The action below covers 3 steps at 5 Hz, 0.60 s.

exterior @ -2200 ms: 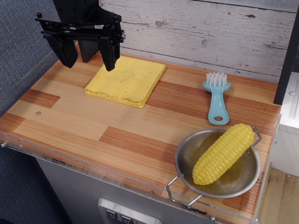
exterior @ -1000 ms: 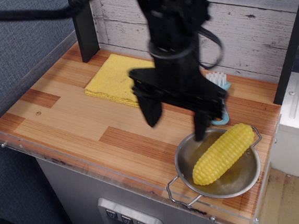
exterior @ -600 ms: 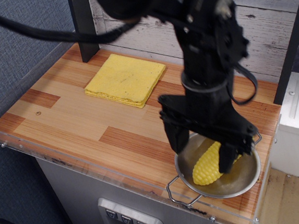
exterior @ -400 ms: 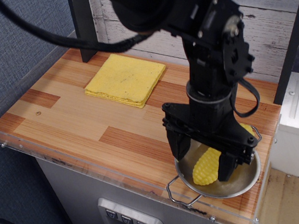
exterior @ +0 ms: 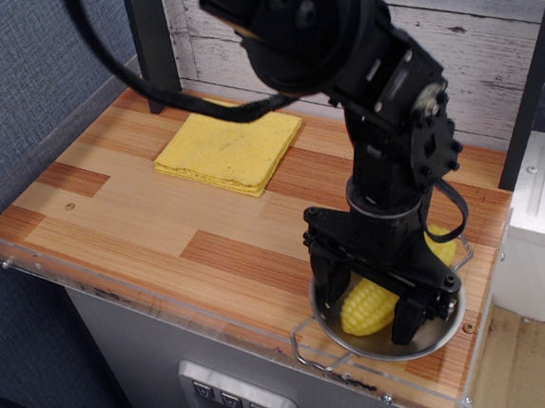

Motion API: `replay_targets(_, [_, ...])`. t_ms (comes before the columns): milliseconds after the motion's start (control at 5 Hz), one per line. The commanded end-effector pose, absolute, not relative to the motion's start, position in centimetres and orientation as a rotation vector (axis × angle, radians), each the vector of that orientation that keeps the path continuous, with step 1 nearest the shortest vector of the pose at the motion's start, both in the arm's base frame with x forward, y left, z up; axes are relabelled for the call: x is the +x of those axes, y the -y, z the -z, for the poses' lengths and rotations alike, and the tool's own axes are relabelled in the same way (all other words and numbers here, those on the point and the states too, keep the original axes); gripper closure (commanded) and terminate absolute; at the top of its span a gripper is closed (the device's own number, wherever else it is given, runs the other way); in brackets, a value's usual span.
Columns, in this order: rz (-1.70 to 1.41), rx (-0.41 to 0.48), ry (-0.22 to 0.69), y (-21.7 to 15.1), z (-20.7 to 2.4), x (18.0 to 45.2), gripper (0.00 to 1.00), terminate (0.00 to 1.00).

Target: Pick up the corn and place it on the front left edge of the table

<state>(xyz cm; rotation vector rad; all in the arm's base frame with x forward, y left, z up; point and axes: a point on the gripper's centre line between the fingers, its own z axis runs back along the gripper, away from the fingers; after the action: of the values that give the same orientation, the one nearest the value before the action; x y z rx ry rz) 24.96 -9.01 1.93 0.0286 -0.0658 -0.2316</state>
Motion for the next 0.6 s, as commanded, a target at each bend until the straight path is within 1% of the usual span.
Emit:
replay_targets(0, [0.239,0.026,0.122,8.9,-2.3,25.2,0.0,0.0])
replay_targets(200, [0.243,0.021,0.123,9.2,-2.1,25.0,1.0,0.0])
replay_targets(400, [0.238,-0.01,0.149,8.9,-3.5,25.0,1.0,0.0])
